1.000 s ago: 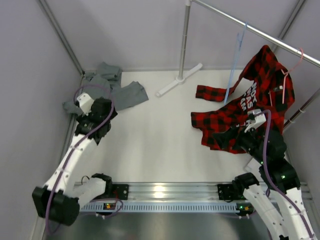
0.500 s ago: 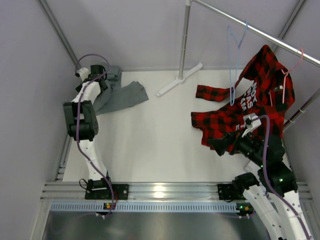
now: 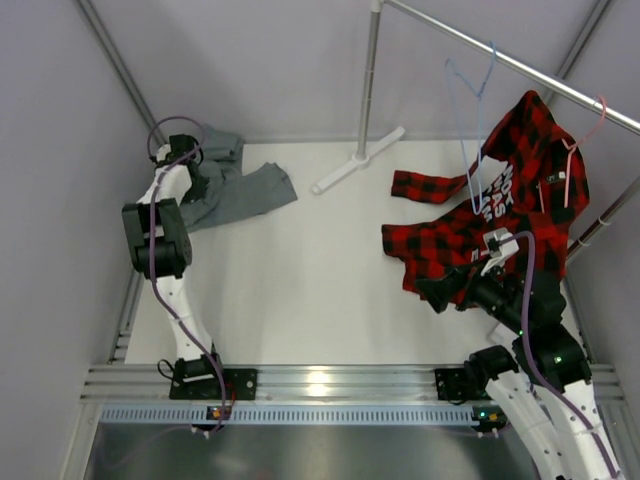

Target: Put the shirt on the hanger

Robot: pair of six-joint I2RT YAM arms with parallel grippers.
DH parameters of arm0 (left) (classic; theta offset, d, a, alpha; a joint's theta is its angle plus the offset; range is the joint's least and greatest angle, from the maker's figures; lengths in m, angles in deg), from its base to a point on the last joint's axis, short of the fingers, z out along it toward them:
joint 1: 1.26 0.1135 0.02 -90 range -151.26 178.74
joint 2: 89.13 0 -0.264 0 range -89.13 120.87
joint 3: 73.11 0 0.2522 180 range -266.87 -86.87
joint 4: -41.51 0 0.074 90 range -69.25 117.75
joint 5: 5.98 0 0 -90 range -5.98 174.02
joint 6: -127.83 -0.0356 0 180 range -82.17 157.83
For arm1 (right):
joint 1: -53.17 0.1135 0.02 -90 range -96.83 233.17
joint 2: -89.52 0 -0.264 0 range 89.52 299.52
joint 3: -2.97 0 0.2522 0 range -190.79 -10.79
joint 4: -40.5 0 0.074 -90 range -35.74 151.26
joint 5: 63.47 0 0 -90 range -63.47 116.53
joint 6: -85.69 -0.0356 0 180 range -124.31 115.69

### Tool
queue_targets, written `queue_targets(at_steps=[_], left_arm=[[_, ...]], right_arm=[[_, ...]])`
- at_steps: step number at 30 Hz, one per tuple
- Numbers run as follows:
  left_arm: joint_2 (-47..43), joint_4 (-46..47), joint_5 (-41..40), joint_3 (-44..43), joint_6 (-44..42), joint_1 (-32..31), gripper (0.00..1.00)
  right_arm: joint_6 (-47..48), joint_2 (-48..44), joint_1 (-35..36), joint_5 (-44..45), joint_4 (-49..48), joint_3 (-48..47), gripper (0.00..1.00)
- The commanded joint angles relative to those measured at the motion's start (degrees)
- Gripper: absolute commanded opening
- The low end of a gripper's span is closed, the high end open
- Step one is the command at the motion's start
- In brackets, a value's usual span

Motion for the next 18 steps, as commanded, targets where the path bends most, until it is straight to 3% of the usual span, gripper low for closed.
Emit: queue_targets(at_steps=[1, 6, 10, 13, 15, 18], left_arm=[[-8.9, 2.3, 5.8, 0.7, -0.7, -1.4, 0.00], [-27.9, 9.0, 8.7, 14.8, -4.9, -8.5, 0.00], [-40.6, 10.2, 8.0, 22.1, -9.9, -18.2, 0.00], [-50.6, 9.7, 9.8, 24.1, -14.5, -29.5, 0.00], [-57.0, 7.9, 15.2, 23.4, -16.7, -31.4, 0.00], [-62.4, 3.3, 31.2, 18.0, -19.1, -31.5, 0.00]], right_arm=[[-0.2, 0.5, -0.7, -0.1, -4.2, 0.3, 0.99], [-1.7, 2.6, -0.8, -1.7, -6.8, 0.3, 0.99], [-1.3, 4.0, -0.7, -1.2, -7.8, -0.2, 0.99], [-0.3, 5.6, -0.7, -2.8, -8.4, -1.4, 0.99], [1.5, 6.9, -0.8, -4.1, -8.5, -3.1, 1.00], [3.5, 8.3, -0.7, -6.7, -9.0, -5.0, 1.00]])
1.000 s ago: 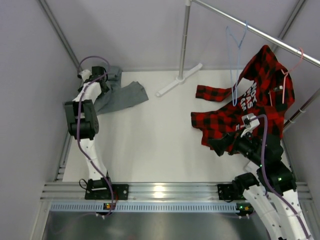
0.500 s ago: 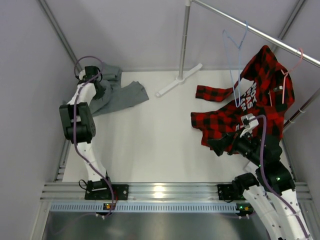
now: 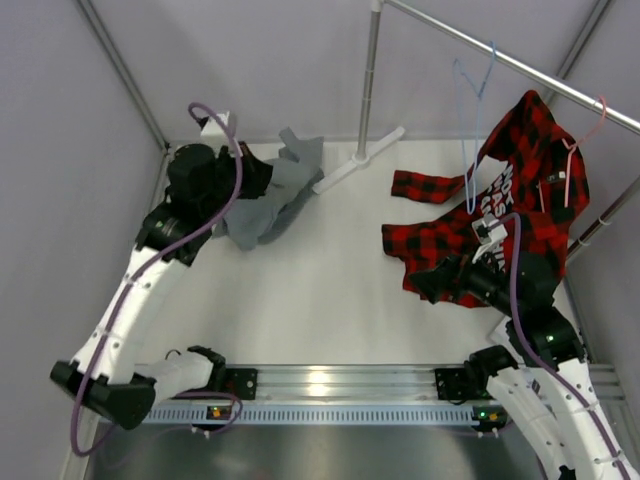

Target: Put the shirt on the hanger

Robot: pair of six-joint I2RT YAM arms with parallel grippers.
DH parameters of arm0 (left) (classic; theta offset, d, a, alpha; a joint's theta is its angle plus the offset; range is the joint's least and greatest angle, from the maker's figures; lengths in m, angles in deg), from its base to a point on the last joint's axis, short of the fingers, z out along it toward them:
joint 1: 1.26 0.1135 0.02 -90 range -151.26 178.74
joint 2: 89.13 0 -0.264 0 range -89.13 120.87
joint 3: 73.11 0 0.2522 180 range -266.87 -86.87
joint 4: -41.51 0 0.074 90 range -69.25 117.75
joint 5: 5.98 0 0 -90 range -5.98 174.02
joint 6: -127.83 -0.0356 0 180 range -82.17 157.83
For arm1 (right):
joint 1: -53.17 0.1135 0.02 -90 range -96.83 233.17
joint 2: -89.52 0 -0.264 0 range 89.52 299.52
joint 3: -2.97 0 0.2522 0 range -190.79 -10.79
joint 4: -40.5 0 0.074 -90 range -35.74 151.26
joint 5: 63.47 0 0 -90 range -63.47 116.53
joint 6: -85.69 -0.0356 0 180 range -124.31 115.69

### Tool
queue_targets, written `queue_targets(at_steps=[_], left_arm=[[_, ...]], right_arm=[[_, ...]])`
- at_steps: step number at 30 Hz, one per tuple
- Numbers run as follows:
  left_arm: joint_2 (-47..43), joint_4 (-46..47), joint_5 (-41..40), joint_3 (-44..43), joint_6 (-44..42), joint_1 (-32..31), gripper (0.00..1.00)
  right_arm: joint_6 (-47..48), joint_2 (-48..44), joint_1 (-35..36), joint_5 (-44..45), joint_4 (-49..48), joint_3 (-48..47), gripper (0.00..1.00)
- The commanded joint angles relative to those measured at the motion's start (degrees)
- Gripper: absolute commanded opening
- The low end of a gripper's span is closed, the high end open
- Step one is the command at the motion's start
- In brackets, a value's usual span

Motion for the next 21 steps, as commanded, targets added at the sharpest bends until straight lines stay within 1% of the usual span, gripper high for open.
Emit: queue_targets(at_steps=[1, 2, 3, 5, 6, 7, 8, 9, 11, 12, 14, 15, 16, 17, 18, 19, 20, 21], left_arm=[[-5.9, -3.8, 16.6, -5.9, -5.6, 0.9, 0.00], [-7.4, -5.3, 18.2, -9.5, -5.9, 0.9, 0.00], [-8.1, -8.2, 19.5, -11.2, -6.6, 0.9, 0.00], [-8.8, -10.7, 19.5, -14.0, -7.1, 0.9, 0.00], [-8.3, -12.1, 19.6, -17.0, -8.1, 0.9, 0.00], [-7.8, -15.2, 18.2, -18.6, -8.2, 0.9, 0.00], [-5.6, -16.9, 16.5, -20.3, -8.2, 0.9, 0.00], [-4.3, -18.6, 14.6, -23.6, -8.8, 0.9, 0.00], [-1.1, -22.0, 15.1, -26.3, -9.7, 0.9, 0.00], [-0.1, -22.8, 15.1, -29.0, -9.7, 1.0, 0.00], [2.2, -25.2, 14.6, -32.0, -9.8, 0.9, 0.00], [3.3, -26.2, 14.1, -33.8, -9.6, 0.9, 0.00], [4.1, -27.1, 13.5, -37.1, -9.4, 1.0, 0.00], [5.2, -27.9, 13.7, -38.4, -9.2, 1.0, 0.00], [5.9, -27.9, 15.0, -39.3, -8.9, 1.0, 0.00], [7.1, -27.9, 19.1, -40.5, -8.9, 0.9, 0.00], [7.7, -27.8, 21.1, -40.9, -8.5, 0.9, 0.00], [8.3, -27.8, 22.6, -41.3, -8.2, 1.0, 0.00]], right_arm=[[3.2, 1.5, -0.7, -4.1, -5.0, -4.7, 0.99], [3.4, 1.8, -0.8, -4.3, -5.0, -5.6, 1.00], [3.8, 2.3, -0.7, -4.5, -5.1, -6.0, 0.99], [3.8, 2.7, -0.7, -6.7, -6.9, -5.8, 1.00], [3.4, 3.2, -0.7, -8.4, -8.5, -5.3, 1.00], [2.7, 3.7, -0.7, -13.3, -10.5, -4.6, 0.99], [1.9, 4.4, -0.8, -16.4, -16.5, -2.6, 0.99], [-0.1, 6.8, -0.8, -22.3, -19.8, -1.9, 1.00], [-1.5, 10.1, -0.5, -26.0, -28.2, -0.7, 1.00], [-1.1, 13.6, 0.3, -26.3, -28.9, -1.0, 0.99], [0.9, 16.7, 1.5, -24.6, -30.6, -2.9, 0.99], [2.9, 19.8, 2.9, -23.8, -30.7, -3.6, 0.99], [3.5, 21.3, 3.8, -22.4, -31.0, -4.4, 1.00], [3.8, 22.7, 4.7, -21.6, -31.5, -5.7, 0.99], [4.3, 25.2, 7.5, -20.5, -33.2, -6.1, 0.99], [4.9, 26.3, 9.1, -19.7, -34.3, -6.6, 0.99], [5.8, 27.3, 10.7, -18.3, -35.3, -7.1, 0.99], [8.1, 29.5, 13.9, -15.3, -36.6, -7.3, 0.99]])
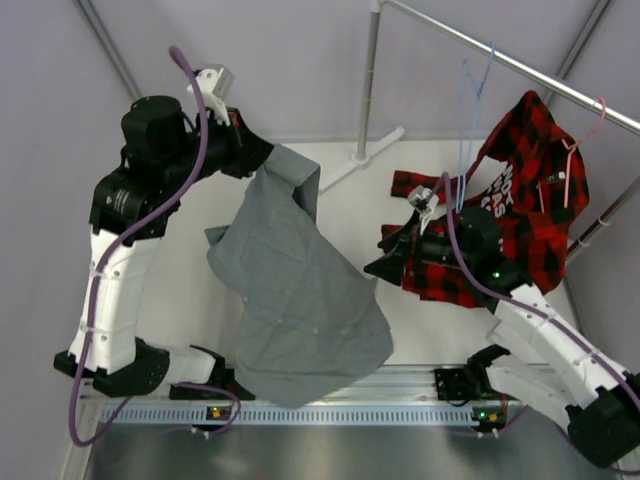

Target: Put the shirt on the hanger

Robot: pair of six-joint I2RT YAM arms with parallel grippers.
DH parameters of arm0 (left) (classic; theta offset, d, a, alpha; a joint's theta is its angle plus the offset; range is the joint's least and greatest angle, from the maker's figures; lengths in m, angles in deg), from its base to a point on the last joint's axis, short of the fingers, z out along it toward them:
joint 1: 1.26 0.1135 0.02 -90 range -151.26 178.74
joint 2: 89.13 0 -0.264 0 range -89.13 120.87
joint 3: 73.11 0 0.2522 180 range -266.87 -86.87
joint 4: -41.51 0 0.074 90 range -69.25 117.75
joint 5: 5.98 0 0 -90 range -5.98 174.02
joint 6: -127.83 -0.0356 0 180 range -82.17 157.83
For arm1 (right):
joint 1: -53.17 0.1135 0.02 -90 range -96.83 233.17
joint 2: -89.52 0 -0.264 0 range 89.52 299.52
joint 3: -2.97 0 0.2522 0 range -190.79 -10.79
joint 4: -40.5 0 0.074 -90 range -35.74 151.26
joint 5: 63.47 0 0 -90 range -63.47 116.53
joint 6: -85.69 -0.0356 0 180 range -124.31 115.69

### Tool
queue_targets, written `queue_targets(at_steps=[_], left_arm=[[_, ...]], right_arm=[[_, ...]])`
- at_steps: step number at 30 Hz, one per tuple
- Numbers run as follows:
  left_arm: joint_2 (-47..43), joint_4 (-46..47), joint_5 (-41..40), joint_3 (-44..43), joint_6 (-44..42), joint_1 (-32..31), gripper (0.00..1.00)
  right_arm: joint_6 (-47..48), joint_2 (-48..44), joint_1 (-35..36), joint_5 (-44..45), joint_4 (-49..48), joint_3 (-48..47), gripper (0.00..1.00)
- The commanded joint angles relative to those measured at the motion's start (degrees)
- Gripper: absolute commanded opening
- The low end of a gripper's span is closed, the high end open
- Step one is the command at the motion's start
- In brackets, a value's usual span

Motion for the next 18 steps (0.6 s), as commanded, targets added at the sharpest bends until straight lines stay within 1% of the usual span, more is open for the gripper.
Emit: queue_targets(at_steps=[1, 2, 3, 4, 5, 7, 8, 9, 10, 11, 12, 14, 16, 18], left_arm=[[1.3, -0.8, 6.7, -4.0, 0.6, 0.3, 0.00], [1.4, -0.8, 5.8, -4.4, 0.8, 0.2, 0.00], [1.5, -0.7, 4.2, -4.7, 0.9, 0.2, 0.00], [1.5, -0.7, 1.9, -4.9, 1.2, 0.3, 0.00], [1.3, -0.7, -4.1, -5.9, 1.6, 0.3, 0.00], [0.5, -0.9, -12.9, -6.3, 1.7, 0.2, 0.00], [0.1, -0.9, -25.1, -6.0, 2.2, 0.3, 0.00], [-0.2, -1.0, -30.0, -5.4, 2.2, 0.3, 0.00], [-0.7, -0.9, -33.8, -4.8, 2.0, 0.3, 0.00], [-0.8, -0.9, -36.4, -4.1, 1.6, 0.3, 0.00], [-1.0, -0.8, -37.8, -2.7, 1.5, 0.2, 0.00], [-1.2, -0.8, -38.5, -1.5, 2.1, 0.2, 0.00], [-1.2, -0.8, -40.6, 0.1, 2.4, 0.3, 0.00], [-1.3, -0.8, -44.1, 1.5, 2.5, 0.2, 0.00]], right_arm=[[7.2, 3.7, 6.9, 4.8, -10.9, -4.2, 0.99], [8.5, 6.8, 8.6, 6.1, -11.6, -4.3, 0.99], [9.9, 8.4, 9.0, 8.6, -13.0, -4.2, 0.99], [10.1, 10.1, 9.0, 9.2, -14.0, -3.9, 1.00], [10.2, 11.5, 9.0, 9.9, -15.0, -2.9, 0.99], [8.9, 14.4, 9.1, 15.1, -18.6, -0.9, 1.00], [6.5, 14.8, 9.0, 17.6, -20.1, 1.7, 0.99], [5.1, 14.6, 9.0, 22.1, -21.5, 3.1, 1.00], [3.9, 14.4, 9.1, 22.8, -23.1, 6.3, 1.00], [3.4, 14.6, 9.0, 22.3, -26.6, 7.6, 1.00], [3.2, 15.0, 9.2, 20.4, -27.5, 8.7, 0.99], [3.4, 17.0, 9.4, 19.6, -26.9, 8.7, 1.00], [1.3, 18.3, 9.6, 20.9, -27.0, 10.0, 0.99], [-4.6, 17.2, 9.7, 24.6, -30.1, 12.3, 1.00]])
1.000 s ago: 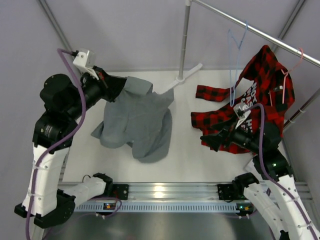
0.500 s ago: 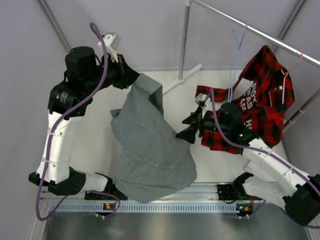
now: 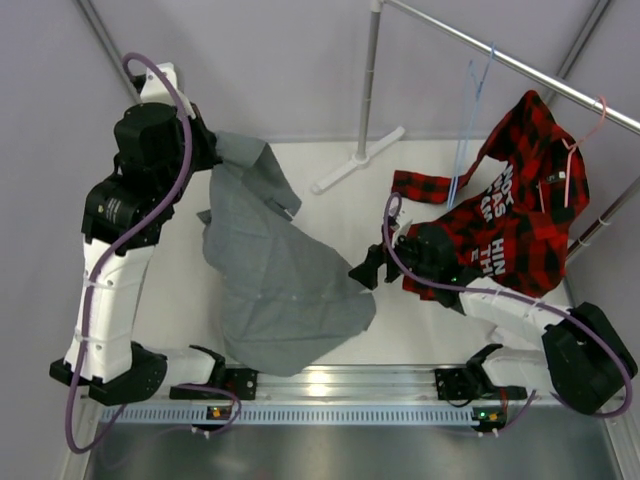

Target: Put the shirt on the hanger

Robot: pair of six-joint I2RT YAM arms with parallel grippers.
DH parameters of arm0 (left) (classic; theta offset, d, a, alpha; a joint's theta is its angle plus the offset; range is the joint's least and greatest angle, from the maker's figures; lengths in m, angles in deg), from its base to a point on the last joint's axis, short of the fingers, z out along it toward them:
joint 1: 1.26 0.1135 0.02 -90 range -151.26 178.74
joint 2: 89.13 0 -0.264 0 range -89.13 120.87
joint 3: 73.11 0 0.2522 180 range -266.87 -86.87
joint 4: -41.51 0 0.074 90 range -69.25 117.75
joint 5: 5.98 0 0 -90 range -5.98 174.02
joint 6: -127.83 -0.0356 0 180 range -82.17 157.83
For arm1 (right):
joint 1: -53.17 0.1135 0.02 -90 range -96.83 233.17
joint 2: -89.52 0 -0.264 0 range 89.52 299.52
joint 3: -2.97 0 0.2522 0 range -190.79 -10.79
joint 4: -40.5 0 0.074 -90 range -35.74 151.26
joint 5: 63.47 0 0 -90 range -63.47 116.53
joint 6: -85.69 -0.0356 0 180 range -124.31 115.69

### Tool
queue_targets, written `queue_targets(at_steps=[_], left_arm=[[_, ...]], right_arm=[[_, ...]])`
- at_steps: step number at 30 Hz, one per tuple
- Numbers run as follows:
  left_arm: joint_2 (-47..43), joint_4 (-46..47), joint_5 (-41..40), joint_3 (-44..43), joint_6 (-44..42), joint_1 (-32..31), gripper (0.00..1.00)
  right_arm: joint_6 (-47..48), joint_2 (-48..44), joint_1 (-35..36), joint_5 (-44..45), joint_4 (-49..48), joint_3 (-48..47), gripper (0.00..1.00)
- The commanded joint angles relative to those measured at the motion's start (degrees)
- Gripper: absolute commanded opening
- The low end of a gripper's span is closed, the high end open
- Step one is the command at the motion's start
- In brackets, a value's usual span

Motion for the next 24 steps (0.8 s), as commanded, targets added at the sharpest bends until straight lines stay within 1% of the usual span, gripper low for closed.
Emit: queue_targets(at_steps=[1, 2, 3, 4, 5, 7, 9, 10, 11, 12, 13, 14, 15, 16, 17, 18, 19, 20, 21, 22, 23, 24], left_arm=[[-0.9, 1.9, -12.8, 3.4, 0.9, 0.0, 0.00], [-1.1, 1.9, -14.6, 4.7, 1.3, 0.1, 0.00], [-1.7, 1.9, -15.9, 5.9, 1.6, 0.1, 0.00], [-2.6, 1.9, -17.0, 8.4, 2.0, 0.0, 0.00], [-3.1, 2.1, -17.0, 9.7, 2.6, 0.0, 0.00], [-4.6, 2.6, -16.3, 11.9, 3.0, 0.1, 0.00], [-5.0, 4.0, -12.8, 14.0, 2.7, 0.1, 0.00], [-4.7, 4.5, -10.7, 14.0, 2.1, 0.0, 0.00], [-4.4, 4.7, -4.1, 13.2, 0.9, 0.0, 0.00], [-2.8, 4.8, -0.2, 12.3, 0.6, 0.0, 0.00], [-1.7, 4.9, 8.1, 10.7, 0.0, 0.0, 0.00], [-0.6, 4.8, 8.2, 10.7, 0.5, 0.1, 0.00], [0.6, 4.8, 15.8, 9.6, 1.4, -0.1, 0.00], [2.9, 6.0, 20.2, 9.9, 3.7, -0.2, 0.00], [3.9, 7.3, 23.9, 11.6, 4.6, -1.9, 0.00], [5.6, 8.3, 26.3, 12.9, 5.4, -3.5, 0.00], [6.2, 11.3, 26.0, 14.6, 6.4, -5.5, 0.00], [6.7, 13.5, 25.2, 16.7, 6.7, -7.9, 0.00], [7.2, 15.8, 23.2, 21.2, 7.0, -13.2, 0.00], [7.6, 20.9, 22.5, 23.4, 8.0, -15.9, 0.00], [8.0, 23.6, 22.0, 25.5, 8.5, -21.1, 0.00], [8.6, 26.4, 20.6, 29.5, 8.9, -23.6, 0.02]], right_arm=[[-8.2, -1.0, 0.8, 6.1, -9.4, 3.1, 0.99], [-11.9, -0.8, 1.6, 7.9, -9.2, 3.9, 1.00], [-12.8, -0.4, 2.2, 9.5, -10.2, 4.7, 1.00], [-13.2, 0.2, 3.3, 10.3, -10.5, 5.4, 1.00], [-12.6, 1.8, 5.8, 11.5, -10.3, 5.3, 0.99], [-11.6, 3.8, 7.9, 14.4, -9.4, 4.0, 0.99], [-11.4, 6.6, 9.2, 14.6, -10.1, 3.7, 0.99], [-11.4, 7.0, 9.7, 13.9, -12.8, 4.0, 0.99], [-10.9, 6.5, 10.5, 13.1, -14.3, 4.4, 0.99], [-10.3, 5.8, 11.1, 11.7, -15.7, 4.7, 0.98], [-9.1, 3.3, 12.5, 12.4, -16.9, 5.2, 0.98], [-8.5, 1.3, 13.0, 12.4, -16.2, 5.3, 0.98], [-8.5, -1.0, 13.4, 15.2, -14.9, 5.5, 0.98], [-8.5, -3.8, 13.4, 16.7, -13.5, 6.5, 0.99], [-9.1, -10.5, 13.4, 21.2, -9.1, 7.1, 0.99], [-9.5, -14.2, 13.4, 23.8, -6.0, 7.7, 0.99], [-9.8, -18.3, 13.4, 27.2, -2.3, 7.7, 0.99], [-10.4, -26.2, 13.4, 32.4, 5.6, 7.7, 0.99], [-10.6, -30.1, 13.4, 34.9, 10.0, 7.5, 0.99], [-10.3, -33.9, 13.4, 37.1, 14.3, 6.2, 1.00], [-10.1, -40.8, 13.4, 41.2, 23.0, 5.3, 0.99], [-9.9, -43.7, 13.4, 43.0, 26.9, 3.0, 0.99]])
